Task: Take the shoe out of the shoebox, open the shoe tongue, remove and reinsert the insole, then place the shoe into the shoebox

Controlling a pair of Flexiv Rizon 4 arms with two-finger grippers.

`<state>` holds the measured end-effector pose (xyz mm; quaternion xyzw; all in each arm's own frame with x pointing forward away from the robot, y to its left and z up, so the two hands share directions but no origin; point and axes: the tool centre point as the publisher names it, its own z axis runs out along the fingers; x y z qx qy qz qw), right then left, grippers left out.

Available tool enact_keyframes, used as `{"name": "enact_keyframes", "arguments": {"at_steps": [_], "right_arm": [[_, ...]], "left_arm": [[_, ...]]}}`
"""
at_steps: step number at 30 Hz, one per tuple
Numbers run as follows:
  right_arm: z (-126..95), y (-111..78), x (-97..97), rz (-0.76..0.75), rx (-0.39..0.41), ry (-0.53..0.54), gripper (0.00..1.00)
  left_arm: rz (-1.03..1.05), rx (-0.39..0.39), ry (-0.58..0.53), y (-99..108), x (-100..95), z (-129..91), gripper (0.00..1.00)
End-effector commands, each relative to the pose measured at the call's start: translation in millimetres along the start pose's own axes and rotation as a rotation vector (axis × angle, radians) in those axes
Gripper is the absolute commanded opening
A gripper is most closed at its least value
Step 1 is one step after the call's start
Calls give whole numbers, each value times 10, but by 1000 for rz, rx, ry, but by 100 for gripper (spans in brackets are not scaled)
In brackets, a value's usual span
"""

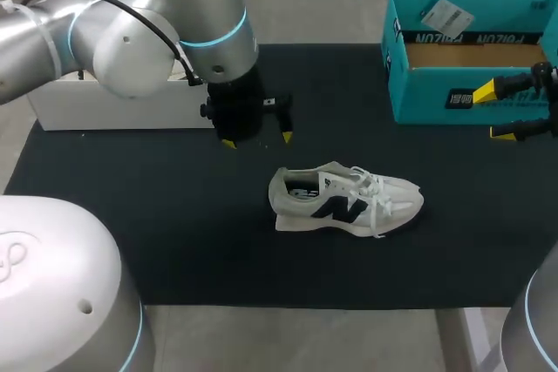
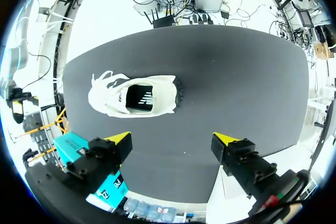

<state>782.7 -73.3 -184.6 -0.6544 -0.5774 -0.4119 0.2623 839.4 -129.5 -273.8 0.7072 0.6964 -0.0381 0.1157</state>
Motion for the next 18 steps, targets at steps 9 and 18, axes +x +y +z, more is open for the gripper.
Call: {"name": "enact_keyframes", "arguments": {"at_steps": [9,18], "right_arm": [[1,-5,1,1,0,-2,100],[1,-5,1,1,0,-2,100]], "left_arm": [[-59,-7,21,-7,19,-7,100],[-746,184,-11,-36,195,-222,100]]}}
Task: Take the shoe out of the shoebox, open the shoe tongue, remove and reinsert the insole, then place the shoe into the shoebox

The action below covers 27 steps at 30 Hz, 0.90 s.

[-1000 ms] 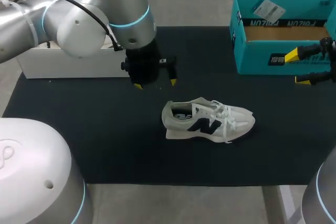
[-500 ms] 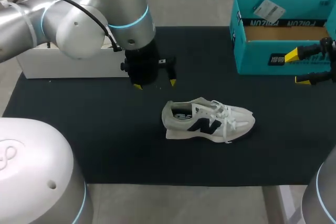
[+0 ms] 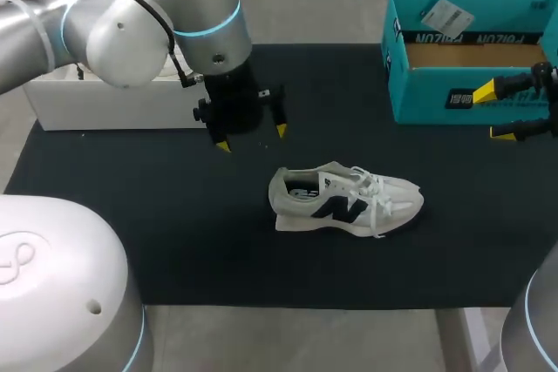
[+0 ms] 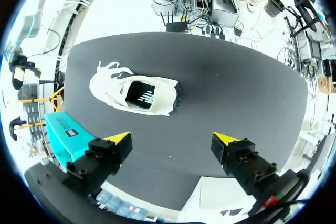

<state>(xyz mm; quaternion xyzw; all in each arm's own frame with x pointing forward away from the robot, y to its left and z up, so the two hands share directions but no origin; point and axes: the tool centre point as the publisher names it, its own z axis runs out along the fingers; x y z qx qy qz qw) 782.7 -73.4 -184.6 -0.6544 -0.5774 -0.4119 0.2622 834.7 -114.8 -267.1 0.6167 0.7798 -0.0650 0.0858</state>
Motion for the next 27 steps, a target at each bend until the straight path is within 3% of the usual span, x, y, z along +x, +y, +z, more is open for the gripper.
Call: {"name": "enact_keyframes", "arguments": {"at_steps": [1,5,9,11,27], "right_arm": [[1,-5,1,1,0,-2,100],[1,-5,1,1,0,-2,100],[1,-5,1,1,0,-2,100],[1,-5,1,1,0,-2,100],[1,-5,1,1,0,-2,100]], "left_arm": [[-562,123,-27,6,95,-148,100],[-789,136,-66,-37,235,-165,100],[-966,245,-142,-86,403,-112,100],[-891,336,-194,-133,403,-84,100],[-891,336,-194,-133,403,-84,100]]}}
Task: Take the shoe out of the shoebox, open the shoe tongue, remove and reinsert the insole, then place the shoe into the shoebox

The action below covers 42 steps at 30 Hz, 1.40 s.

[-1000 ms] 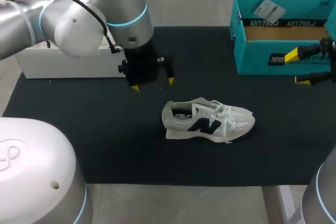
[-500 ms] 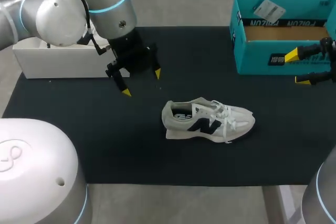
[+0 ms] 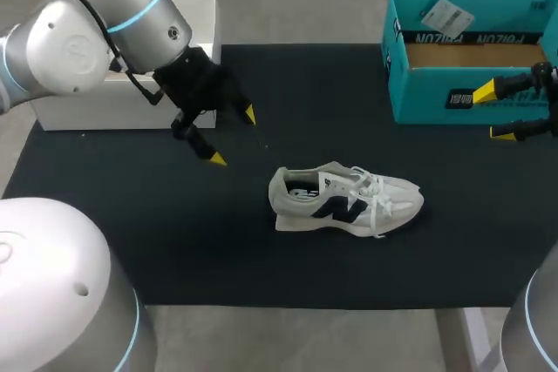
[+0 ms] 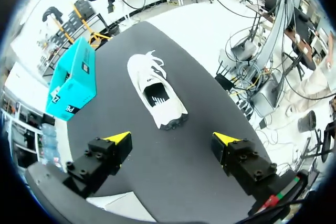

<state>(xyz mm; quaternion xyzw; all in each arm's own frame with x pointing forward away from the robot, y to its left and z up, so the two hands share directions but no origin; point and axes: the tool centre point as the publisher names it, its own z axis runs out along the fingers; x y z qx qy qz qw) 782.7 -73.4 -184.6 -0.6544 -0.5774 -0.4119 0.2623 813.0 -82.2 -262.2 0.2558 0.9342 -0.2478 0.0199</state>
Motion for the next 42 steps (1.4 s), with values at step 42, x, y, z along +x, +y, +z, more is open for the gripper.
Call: {"name": "enact_keyframes", "arguments": {"at_steps": [42], "right_arm": [[1,-5,1,1,0,-2,100]], "left_arm": [[-531,432,-180,280,72,1310,100]]}}
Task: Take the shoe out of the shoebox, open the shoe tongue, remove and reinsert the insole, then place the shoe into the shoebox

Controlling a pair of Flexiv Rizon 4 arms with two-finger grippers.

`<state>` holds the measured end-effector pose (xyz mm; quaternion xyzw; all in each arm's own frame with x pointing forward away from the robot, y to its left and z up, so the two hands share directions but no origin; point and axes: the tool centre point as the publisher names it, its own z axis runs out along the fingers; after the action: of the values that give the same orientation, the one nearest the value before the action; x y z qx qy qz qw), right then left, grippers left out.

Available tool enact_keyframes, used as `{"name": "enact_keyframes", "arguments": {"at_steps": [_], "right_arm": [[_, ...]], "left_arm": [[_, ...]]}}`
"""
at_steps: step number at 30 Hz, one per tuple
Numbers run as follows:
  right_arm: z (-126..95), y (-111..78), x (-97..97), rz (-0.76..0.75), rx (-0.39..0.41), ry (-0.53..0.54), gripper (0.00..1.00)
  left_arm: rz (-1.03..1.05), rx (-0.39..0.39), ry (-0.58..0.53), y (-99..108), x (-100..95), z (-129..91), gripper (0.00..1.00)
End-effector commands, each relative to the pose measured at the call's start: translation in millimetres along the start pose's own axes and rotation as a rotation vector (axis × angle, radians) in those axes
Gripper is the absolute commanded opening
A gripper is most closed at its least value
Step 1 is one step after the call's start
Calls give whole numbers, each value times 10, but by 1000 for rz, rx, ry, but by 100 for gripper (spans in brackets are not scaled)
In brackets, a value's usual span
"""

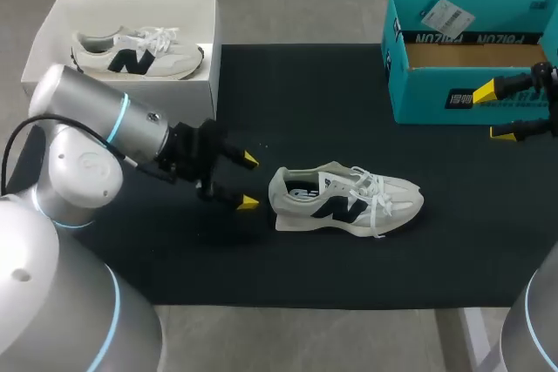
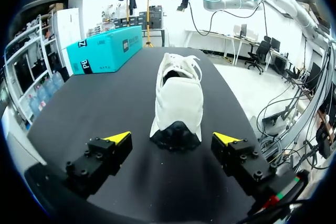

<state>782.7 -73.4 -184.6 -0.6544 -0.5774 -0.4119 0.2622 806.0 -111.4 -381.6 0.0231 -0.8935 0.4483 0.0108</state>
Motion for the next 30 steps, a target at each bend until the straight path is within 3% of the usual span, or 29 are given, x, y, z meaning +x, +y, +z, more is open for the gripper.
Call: {"name": "enact_keyframes", "arguments": {"at_steps": [1,12,30], "right_arm": [[1,-5,1,1,0,-2,100],[1,-5,1,1,0,-2,100],[1,-5,1,1,0,-2,100]], "left_arm": [[5,14,22,15,-15,147,100],[6,-11,0,27,80,404,100],[-31,-7,7,201,143,565,100]]}}
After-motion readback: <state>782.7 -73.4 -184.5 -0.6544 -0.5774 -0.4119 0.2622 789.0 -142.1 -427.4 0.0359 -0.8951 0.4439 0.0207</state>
